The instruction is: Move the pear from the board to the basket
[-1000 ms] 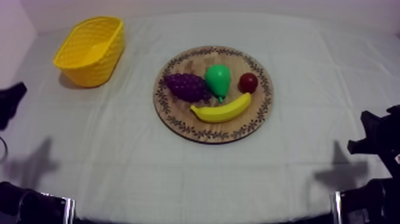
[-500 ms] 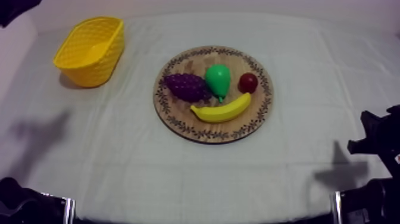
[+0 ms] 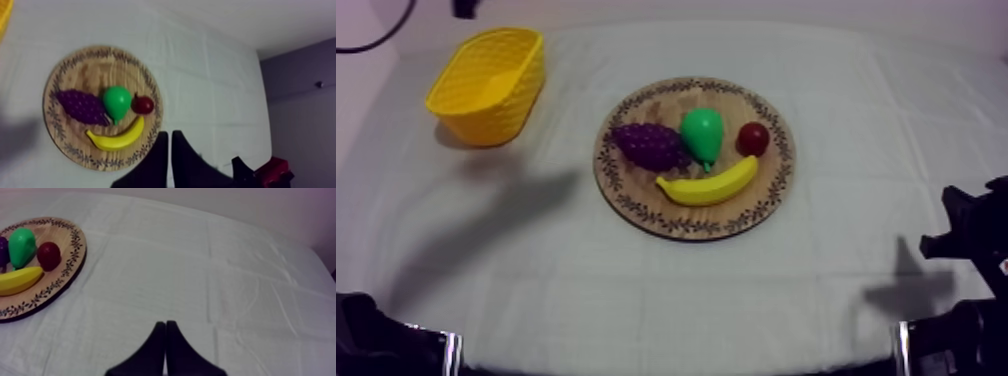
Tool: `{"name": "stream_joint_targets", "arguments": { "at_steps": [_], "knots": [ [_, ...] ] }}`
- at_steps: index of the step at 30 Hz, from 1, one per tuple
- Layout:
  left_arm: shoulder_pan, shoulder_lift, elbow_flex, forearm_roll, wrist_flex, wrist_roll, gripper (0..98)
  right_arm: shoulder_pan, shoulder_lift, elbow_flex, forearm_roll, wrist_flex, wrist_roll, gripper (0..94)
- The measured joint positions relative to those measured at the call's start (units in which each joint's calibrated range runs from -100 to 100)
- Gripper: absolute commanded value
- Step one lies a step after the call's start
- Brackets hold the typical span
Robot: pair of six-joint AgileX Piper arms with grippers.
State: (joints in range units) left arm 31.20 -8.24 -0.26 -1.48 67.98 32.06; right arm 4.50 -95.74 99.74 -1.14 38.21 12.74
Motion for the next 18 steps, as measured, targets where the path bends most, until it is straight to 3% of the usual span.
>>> {"name": "stream_joint_targets", "arguments": {
  "at_steps": [5, 18],
  "knots": [
    [1.3, 8.5, -1.3, 1.48, -0.1, -0.8, 3.7, 0.0, 0.0, 0.0, 0.0, 0.0, 0.0, 0.3],
    [2.2, 22.2, 0.7, 1.82, -0.4, -0.6, 24.2, 0.0, 0.0, 0.0, 0.0, 0.0, 0.0, 0.3]
  ]
}}
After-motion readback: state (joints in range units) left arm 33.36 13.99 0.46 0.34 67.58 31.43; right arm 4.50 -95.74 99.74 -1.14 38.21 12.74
